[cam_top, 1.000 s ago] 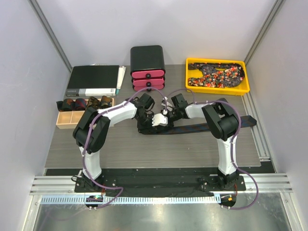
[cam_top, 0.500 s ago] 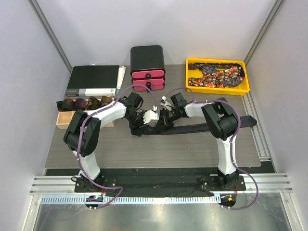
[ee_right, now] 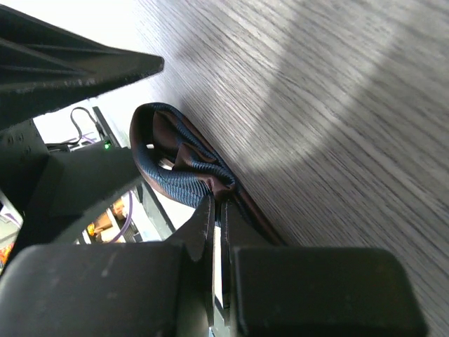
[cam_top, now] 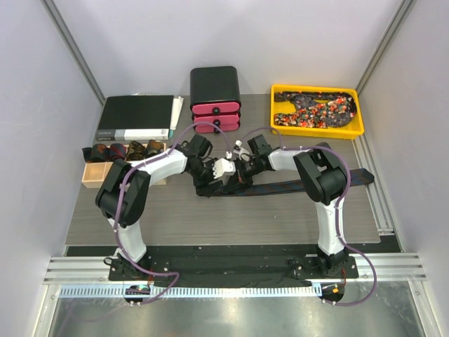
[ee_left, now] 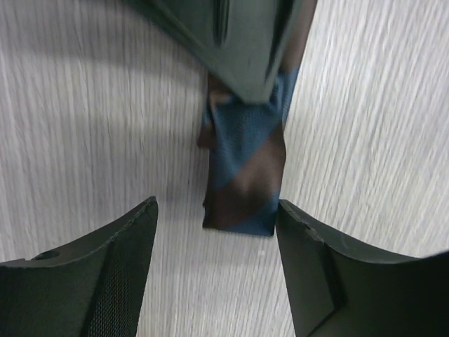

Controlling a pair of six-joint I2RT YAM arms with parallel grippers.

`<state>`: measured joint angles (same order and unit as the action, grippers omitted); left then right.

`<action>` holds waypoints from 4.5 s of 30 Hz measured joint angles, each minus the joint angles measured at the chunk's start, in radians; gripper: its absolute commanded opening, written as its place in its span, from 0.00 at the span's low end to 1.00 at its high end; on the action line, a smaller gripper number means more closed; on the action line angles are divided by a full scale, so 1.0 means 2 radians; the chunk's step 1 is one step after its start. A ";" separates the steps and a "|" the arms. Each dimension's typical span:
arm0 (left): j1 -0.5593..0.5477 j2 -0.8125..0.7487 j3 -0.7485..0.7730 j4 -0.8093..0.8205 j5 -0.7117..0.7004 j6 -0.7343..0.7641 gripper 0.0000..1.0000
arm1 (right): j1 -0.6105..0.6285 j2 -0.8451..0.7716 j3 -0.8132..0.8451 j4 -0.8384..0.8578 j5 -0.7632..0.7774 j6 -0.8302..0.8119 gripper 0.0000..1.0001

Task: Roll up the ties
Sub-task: Roll the tie at the center of the board.

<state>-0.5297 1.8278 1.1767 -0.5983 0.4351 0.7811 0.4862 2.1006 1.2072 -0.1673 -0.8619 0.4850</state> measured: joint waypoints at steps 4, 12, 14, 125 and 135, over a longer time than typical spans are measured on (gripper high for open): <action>-0.018 0.000 0.000 0.017 -0.014 -0.009 0.47 | 0.001 0.000 0.002 -0.006 0.003 0.000 0.01; -0.041 0.019 0.016 0.010 -0.049 -0.011 0.34 | 0.002 -0.011 0.003 -0.024 0.024 0.007 0.01; -0.043 0.019 0.016 0.010 -0.054 -0.011 0.34 | 0.002 -0.015 0.003 -0.032 0.033 0.011 0.01; -0.019 0.063 0.100 -0.066 -0.005 -0.003 0.25 | -0.089 0.015 0.023 -0.075 -0.030 -0.072 0.15; -0.020 0.085 0.127 -0.098 -0.009 0.002 0.28 | -0.088 0.008 0.014 -0.057 -0.033 -0.052 0.22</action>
<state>-0.5701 1.9972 1.4311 -0.7944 0.4171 0.7856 0.3096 2.1162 1.2354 -0.2813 -0.9279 0.3817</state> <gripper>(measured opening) 0.276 0.173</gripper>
